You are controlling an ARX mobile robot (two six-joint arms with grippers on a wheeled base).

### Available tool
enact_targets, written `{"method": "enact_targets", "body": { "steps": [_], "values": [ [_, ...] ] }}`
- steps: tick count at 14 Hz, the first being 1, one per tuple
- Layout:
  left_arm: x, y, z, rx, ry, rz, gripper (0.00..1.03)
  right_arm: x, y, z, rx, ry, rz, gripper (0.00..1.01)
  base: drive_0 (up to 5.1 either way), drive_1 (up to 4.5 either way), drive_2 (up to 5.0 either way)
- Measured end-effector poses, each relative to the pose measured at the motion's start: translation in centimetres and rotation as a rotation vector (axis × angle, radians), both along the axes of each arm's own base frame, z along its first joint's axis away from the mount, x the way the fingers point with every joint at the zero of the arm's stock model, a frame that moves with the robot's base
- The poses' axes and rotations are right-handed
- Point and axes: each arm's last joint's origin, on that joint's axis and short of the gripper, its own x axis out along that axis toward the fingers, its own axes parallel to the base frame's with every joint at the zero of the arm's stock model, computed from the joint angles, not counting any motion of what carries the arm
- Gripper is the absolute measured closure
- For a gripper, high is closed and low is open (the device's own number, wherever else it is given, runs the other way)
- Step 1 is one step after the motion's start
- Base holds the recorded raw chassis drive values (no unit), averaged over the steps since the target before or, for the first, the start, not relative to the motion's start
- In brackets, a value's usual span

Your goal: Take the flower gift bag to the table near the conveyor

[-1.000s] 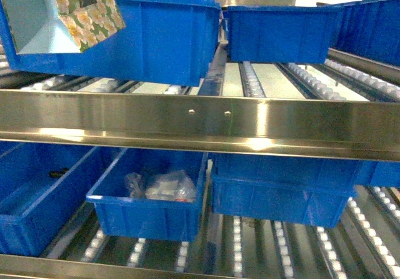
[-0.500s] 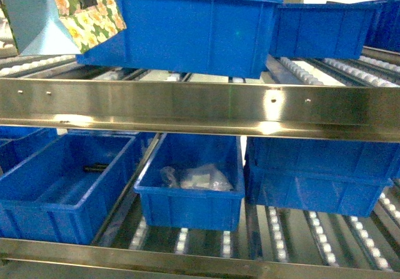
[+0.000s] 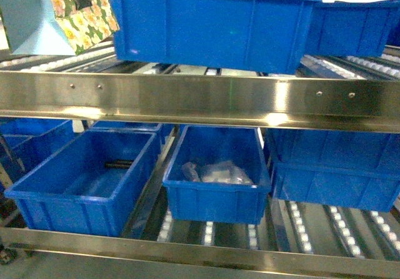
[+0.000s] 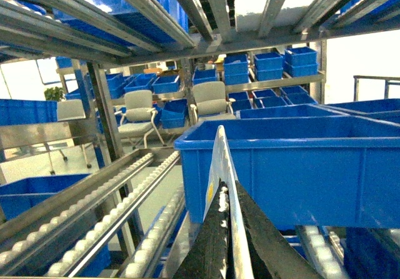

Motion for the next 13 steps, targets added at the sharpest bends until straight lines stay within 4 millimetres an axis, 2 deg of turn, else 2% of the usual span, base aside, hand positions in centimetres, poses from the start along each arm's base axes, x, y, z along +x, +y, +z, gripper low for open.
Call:
{"method": "enact_targets", "body": {
  "steps": [11,13],
  "values": [
    [-0.02,-0.02,0.02,0.0,-0.001,-0.001,1.01,0.01,0.0,0.0,0.0,0.0,0.0,0.99,-4.7,1.03,3.8],
    [-0.01,-0.03,0.0,0.0,0.0,-0.002,1.01,-0.01,0.0,0.02,0.0,-0.002,0.0,0.99,-4.9,2.55,2.6]
  ]
}}
